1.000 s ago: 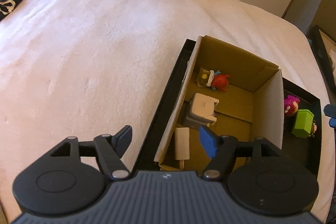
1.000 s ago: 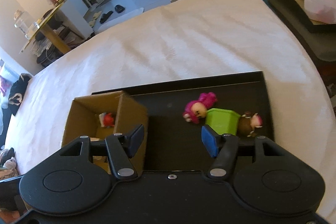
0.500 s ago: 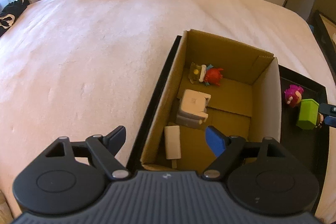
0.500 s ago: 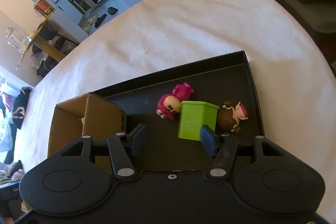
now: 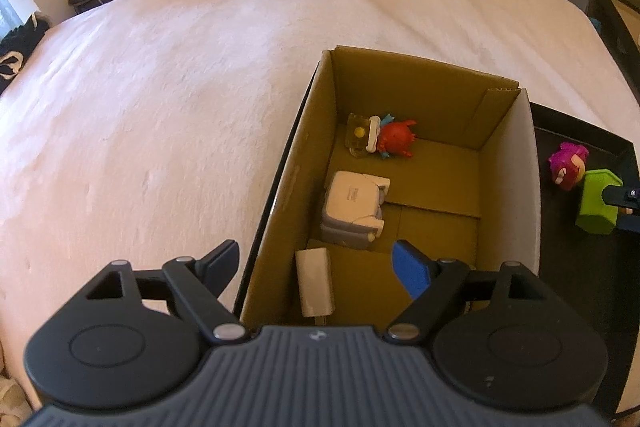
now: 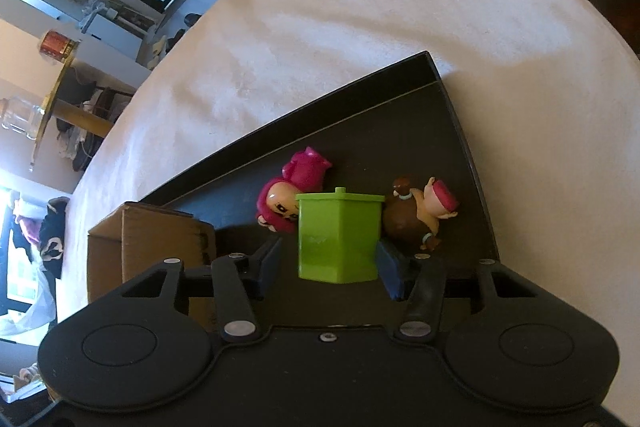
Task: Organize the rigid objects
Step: 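Move the right gripper to the green lidded cup and grasp it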
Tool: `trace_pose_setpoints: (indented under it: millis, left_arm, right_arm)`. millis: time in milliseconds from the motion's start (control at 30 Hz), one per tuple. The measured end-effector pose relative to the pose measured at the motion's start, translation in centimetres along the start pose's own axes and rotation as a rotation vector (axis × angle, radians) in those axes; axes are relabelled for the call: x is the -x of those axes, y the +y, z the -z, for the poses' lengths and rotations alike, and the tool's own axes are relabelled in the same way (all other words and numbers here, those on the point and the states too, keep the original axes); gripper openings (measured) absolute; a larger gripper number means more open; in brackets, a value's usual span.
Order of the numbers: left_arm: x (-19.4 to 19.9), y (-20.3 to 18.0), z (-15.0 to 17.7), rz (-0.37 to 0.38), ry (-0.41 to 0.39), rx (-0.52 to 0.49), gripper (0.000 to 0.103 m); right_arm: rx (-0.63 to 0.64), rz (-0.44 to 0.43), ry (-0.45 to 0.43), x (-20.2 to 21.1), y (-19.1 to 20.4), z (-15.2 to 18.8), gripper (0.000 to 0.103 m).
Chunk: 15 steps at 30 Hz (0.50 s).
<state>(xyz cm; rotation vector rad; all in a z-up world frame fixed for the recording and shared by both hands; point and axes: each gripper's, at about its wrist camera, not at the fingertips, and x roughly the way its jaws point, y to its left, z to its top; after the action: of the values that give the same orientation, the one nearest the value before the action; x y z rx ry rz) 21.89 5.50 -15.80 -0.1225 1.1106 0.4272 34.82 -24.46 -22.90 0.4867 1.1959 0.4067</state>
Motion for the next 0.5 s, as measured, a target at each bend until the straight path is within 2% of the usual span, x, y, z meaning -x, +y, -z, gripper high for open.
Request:
trace_pose_setpoints:
  millis: [233,267,367,500]
  left_arm:
    - [-0.4,0.3,-0.1,-0.02,0.01,0.008,0.083]
    - [-0.4,0.3,-0.1,-0.022,0.011,0.006,0.083]
    - [-0.3,0.3,-0.1,-0.024,0.012,0.005,0.083]
    - [0.1,0.3,-0.1,-0.021,0.013,0.002,0.083]
  right_arm:
    - [-0.003,0.016,0.022,-1.9,-0.5,0.4,0.052]
    - [0.001,0.025,0.02,-2.1,-0.5,0.5,0.047]
    - [0.02,0.036,-0.004,-1.7,-0.3,0.7,0.046]
    - [0.036,0.007,-0.043,-0.2,0.3,0.5,0.046]
